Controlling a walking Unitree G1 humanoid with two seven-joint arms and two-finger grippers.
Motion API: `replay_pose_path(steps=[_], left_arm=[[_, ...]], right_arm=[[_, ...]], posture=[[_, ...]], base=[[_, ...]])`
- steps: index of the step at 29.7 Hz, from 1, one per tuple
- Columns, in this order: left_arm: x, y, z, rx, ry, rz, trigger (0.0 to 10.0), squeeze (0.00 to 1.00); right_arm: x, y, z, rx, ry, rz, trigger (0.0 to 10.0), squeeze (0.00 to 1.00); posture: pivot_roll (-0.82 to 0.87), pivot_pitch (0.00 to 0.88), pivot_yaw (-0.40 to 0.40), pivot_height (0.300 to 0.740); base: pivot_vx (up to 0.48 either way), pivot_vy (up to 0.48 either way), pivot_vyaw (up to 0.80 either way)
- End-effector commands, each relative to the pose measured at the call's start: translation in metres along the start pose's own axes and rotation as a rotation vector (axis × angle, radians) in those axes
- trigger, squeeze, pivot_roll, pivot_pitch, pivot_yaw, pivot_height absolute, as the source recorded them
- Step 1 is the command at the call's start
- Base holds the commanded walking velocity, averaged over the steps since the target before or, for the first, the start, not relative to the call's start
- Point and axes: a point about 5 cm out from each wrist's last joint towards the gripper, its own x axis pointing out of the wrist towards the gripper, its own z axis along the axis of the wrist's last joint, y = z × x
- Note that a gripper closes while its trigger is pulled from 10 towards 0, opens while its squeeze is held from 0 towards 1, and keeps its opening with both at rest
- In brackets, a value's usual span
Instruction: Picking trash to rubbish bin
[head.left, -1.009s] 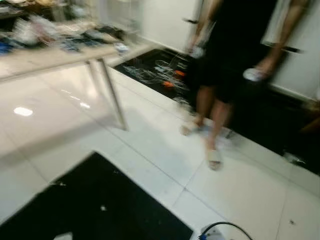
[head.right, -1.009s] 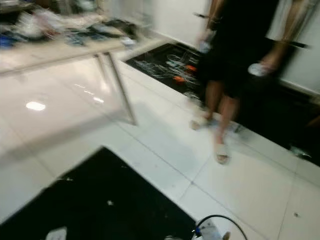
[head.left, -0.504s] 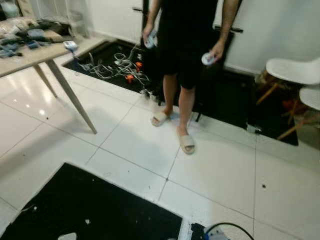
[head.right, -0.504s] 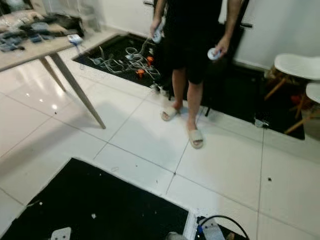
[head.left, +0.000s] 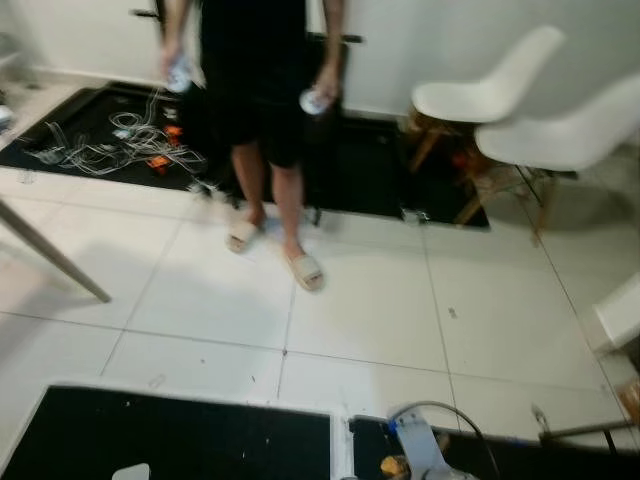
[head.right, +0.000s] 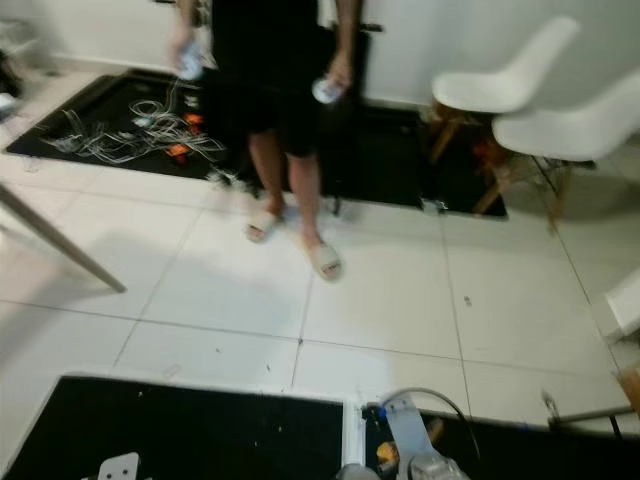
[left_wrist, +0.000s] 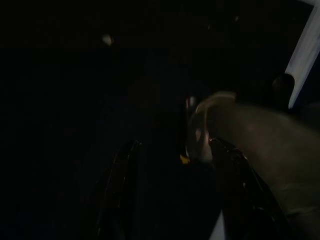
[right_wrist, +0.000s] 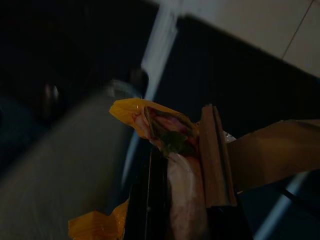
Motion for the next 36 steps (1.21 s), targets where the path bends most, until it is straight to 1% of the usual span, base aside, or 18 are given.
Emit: replay_pose_path(steps=[1,2,3,4,9,10,13,15,21,22,28,33,36], left_arm=[[-0.001,-0.001,-0.008,0.008,0.03,-0.004,10.0,0.0],[-0.001,-0.001,-0.008,0.009,0.031,-0.005,10.0,0.0],[-0.001,-0.001,-0.008,0.01,0.032,-0.005,10.0,0.0],[-0.001,-0.001,-0.008,0.011,0.034,-0.006,10.0,0.0],[-0.001,-0.002,-0.008,0.012,0.035,-0.009,10.0,0.0],[-0.001,-0.002,-0.008,0.012,0.035,-0.009,10.0,0.0],[-0.001,-0.002,-0.007,0.01,0.034,-0.009,10.0,0.0],[-0.001,-0.003,-0.008,0.006,0.034,-0.01,10.0,0.0],[-0.001,-0.005,-0.009,-0.001,0.038,-0.01,10.0,0.0],[-0.001,-0.005,-0.01,-0.005,0.04,-0.01,10.0,0.0],[-0.001,-0.005,-0.012,-0.005,0.043,-0.011,10.0,0.0],[-0.002,-0.005,-0.012,0.0,0.045,-0.012,10.0,0.0],[-0.001,-0.005,-0.011,0.006,0.045,-0.012,10.0,0.0]], right_arm=[[0.0,-0.001,0.015,0.029,-0.054,0.001,10.0,0.0],[0.0,-0.001,0.03,0.04,-0.095,0.007,10.0,0.0],[0.0,-0.001,0.04,0.048,-0.123,0.011,10.0,0.0],[-0.001,-0.001,0.055,0.053,-0.168,0.016,10.0,0.0],[-0.009,0.001,0.109,0.07,-0.33,0.034,10.0,0.0],[-0.009,0.001,0.109,0.07,-0.33,0.034,10.0,0.0],[-0.013,0.002,0.125,0.08,-0.38,0.044,10.0,0.0],[-0.016,0.003,0.138,0.069,-0.419,0.054,10.0,0.0],[-0.017,0.005,0.14,0.034,-0.426,0.059,10.0,0.0],[-0.015,0.006,0.134,0.027,-0.403,0.058,10.0,0.0],[-0.013,0.007,0.127,0.025,-0.384,0.062,10.0,0.0],[-0.013,0.007,0.127,0.026,-0.384,0.064,10.0,0.0],[-0.015,0.01,0.134,0.037,-0.406,0.079,10.0,0.0]], posture=[[0.09,0.041,0.006,0.74],[0.09,0.041,0.007,0.74],[0.09,0.041,0.007,0.74],[0.09,0.04,0.007,0.74],[0.09,0.04,0.003,0.74],[0.09,0.04,0.003,0.74],[0.09,0.039,-0.003,0.74],[0.1,0.038,-0.011,0.74],[0.1,0.034,-0.02,0.74],[0.11,0.033,-0.023,0.74],[0.1,0.031,-0.024,0.74],[0.1,0.029,-0.02,0.74],[0.1,0.026,-0.015,0.74]], base=[[0.0,0.0,-0.77],[0.0,0.0,-0.77],[0.0,0.0,-0.77],[0.0,0.0,-0.77],[0.0,0.0,-0.77],[0.0,0.0,-0.77],[0.0,0.0,-0.77],[0.0,0.0,-0.77],[0.0,0.0,-0.76],[0.0,0.0,-0.76],[0.0,0.0,-0.76],[0.0,0.0,-0.76],[0.0,0.0,-0.76]])
